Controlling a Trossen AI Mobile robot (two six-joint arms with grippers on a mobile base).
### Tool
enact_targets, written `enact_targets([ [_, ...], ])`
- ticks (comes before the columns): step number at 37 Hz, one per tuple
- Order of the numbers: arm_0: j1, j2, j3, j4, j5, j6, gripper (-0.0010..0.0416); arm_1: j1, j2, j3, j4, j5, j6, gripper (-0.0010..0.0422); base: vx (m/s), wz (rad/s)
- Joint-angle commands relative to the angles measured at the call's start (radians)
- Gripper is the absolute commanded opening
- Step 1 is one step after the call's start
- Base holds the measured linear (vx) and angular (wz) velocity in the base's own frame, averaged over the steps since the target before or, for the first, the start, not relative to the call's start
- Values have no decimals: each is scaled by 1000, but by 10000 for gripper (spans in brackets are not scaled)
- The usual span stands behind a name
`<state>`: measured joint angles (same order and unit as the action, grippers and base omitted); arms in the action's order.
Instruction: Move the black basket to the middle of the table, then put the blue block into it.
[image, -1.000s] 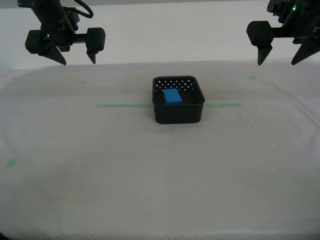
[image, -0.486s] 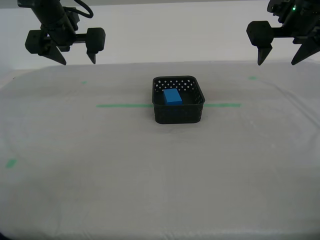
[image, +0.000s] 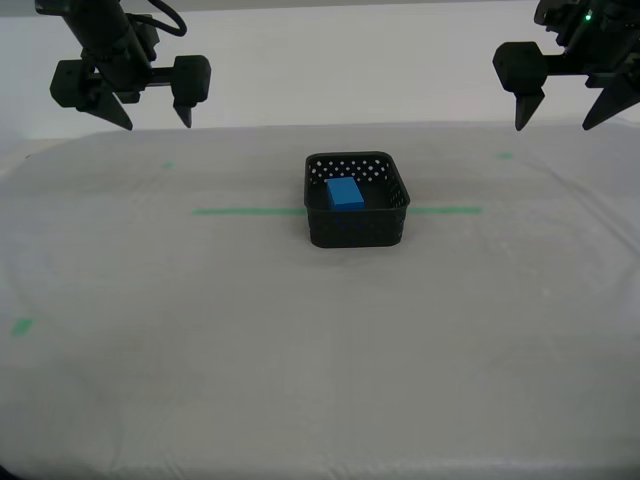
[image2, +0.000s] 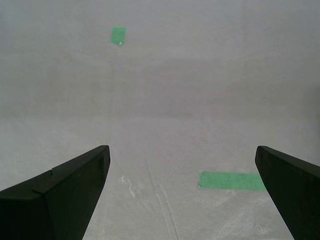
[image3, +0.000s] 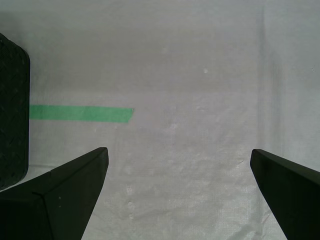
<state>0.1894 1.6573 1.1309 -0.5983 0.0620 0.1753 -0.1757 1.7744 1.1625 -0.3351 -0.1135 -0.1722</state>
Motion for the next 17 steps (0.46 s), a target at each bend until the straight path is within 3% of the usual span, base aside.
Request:
enact_targets([
  [1,0,0,1,0,3,0,399,0,0,0,2,1,4,400,0,0],
  [17,0,0,1,0,3,0,399,0,0,0,2,1,4,400,0,0],
])
